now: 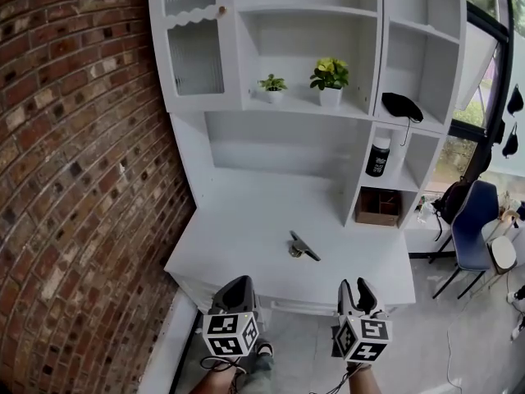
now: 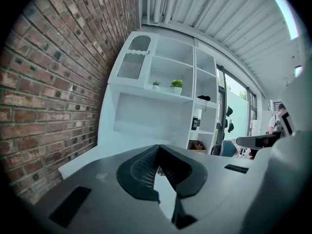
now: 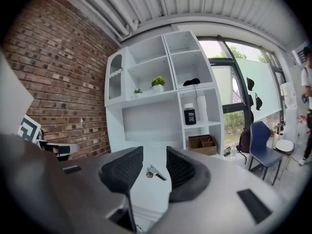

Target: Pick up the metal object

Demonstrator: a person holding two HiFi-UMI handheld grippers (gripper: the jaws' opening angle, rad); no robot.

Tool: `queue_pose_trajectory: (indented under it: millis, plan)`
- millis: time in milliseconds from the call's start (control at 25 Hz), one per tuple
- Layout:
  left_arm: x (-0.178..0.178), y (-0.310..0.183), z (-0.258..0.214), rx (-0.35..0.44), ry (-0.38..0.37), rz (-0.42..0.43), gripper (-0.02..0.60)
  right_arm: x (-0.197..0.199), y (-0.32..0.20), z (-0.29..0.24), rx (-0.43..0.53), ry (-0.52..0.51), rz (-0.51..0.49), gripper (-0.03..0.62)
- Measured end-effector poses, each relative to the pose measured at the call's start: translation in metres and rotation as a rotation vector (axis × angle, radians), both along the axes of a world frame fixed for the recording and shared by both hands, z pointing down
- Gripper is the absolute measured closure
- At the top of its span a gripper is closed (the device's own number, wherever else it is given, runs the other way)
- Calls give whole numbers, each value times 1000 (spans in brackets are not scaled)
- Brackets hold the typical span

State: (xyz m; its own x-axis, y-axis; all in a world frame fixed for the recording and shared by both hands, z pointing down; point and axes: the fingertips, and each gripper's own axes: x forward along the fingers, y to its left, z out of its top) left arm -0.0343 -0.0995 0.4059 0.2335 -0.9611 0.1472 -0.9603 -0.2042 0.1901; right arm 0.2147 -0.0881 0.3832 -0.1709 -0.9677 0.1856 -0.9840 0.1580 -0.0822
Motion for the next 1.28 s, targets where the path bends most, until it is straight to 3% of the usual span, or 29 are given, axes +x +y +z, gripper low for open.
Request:
queue_pose_trajectory:
  millis: [720, 960, 1280]
  plan:
    - [-25, -229, -15, 8, 25, 108, 574, -24, -196, -12, -18, 29, 107, 444]
    - [-19, -267, -2, -28, 38, 126, 574, -19, -225, 2, -62, 27, 127, 444]
    - [-18, -277, 2, -42, 32, 95, 574, -29, -251, 9, -85, 43, 53, 444]
